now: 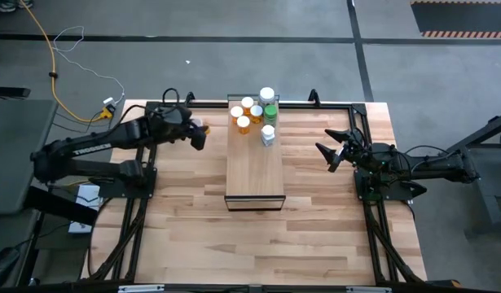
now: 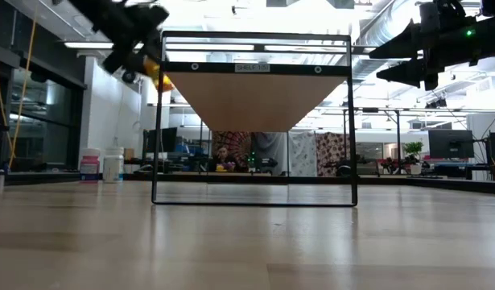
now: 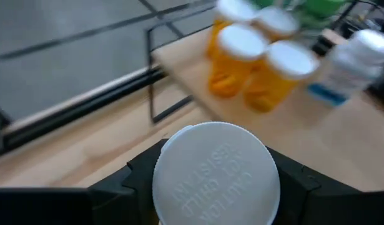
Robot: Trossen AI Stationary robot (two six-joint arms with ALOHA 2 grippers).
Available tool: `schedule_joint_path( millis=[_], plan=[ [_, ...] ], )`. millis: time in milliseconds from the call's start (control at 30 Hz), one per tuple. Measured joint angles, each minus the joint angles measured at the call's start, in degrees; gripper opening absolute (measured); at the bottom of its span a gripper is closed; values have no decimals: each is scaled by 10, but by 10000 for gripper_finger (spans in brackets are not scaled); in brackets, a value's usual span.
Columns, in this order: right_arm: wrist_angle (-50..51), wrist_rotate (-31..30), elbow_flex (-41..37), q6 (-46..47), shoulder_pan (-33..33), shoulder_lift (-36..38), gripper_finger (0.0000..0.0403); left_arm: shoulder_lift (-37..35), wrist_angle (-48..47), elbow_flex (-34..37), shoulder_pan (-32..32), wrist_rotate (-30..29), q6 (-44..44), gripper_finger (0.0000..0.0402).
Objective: Pick and place medicine bottles onto shelf by color
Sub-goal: Put the yellow pill bottle on the shelf
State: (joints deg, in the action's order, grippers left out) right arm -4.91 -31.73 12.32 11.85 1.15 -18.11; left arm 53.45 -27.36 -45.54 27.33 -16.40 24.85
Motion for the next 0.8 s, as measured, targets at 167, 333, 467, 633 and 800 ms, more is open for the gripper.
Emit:
schedule_joint_path(
  millis=[167,333,467,633,800],
  plan=[
    [0,0,0,1,0,0,337,63,-48,-82,-50,-39,-24,186],
    [0,0,0,1,0,0,337,146,-98,-154,-61,-21,-42,187],
    [0,0,0,1,0,0,337,209,-98,-195,-61,-26,-75,191],
    [0,0,0,1,0,0,337,272,-96,-224,-60,-61,-91,192],
    [0,0,0,1,0,0,337,309,-62,-228,-60,-62,-105,192]
  ],
)
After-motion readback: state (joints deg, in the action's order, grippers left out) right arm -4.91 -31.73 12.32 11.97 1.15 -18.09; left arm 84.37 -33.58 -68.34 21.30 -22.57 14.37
